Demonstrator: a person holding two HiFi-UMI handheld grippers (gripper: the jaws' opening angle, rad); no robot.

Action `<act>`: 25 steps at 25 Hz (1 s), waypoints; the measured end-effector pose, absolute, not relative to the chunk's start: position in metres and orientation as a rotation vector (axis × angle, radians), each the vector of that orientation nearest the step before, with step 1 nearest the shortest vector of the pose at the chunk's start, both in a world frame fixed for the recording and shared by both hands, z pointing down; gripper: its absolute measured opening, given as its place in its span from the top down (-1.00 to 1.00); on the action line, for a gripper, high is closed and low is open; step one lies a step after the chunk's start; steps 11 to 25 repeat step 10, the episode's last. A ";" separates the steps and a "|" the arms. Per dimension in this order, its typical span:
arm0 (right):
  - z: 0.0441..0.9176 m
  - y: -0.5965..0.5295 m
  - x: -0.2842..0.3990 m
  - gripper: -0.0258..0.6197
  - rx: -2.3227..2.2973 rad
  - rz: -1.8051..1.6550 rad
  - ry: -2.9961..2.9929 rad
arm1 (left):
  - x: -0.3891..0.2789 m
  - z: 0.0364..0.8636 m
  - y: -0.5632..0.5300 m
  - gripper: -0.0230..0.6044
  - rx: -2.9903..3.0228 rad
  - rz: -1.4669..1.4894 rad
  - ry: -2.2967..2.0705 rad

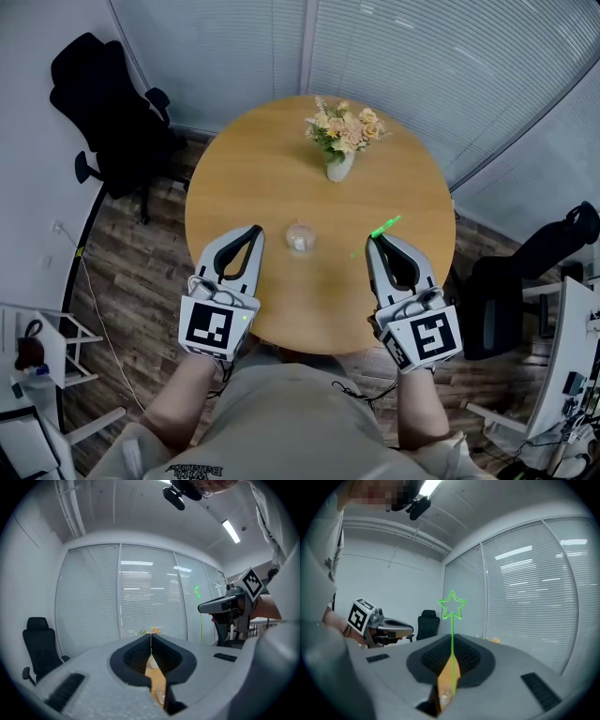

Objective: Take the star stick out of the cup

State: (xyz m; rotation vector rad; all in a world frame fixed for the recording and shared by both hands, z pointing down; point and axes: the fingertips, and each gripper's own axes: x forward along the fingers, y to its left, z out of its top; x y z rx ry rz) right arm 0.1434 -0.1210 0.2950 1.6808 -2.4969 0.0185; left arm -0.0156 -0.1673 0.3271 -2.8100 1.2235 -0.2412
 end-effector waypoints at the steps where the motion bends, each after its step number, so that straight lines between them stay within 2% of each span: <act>1: 0.296 -0.121 0.144 0.80 1.679 0.018 -2.496 | -0.016 0.329 -0.167 0.85 -2.804 -0.248 1.221; 25: 0.305 -0.122 0.146 0.80 1.667 0.029 -2.487 | -0.012 0.328 -0.167 0.85 -2.823 -0.253 1.236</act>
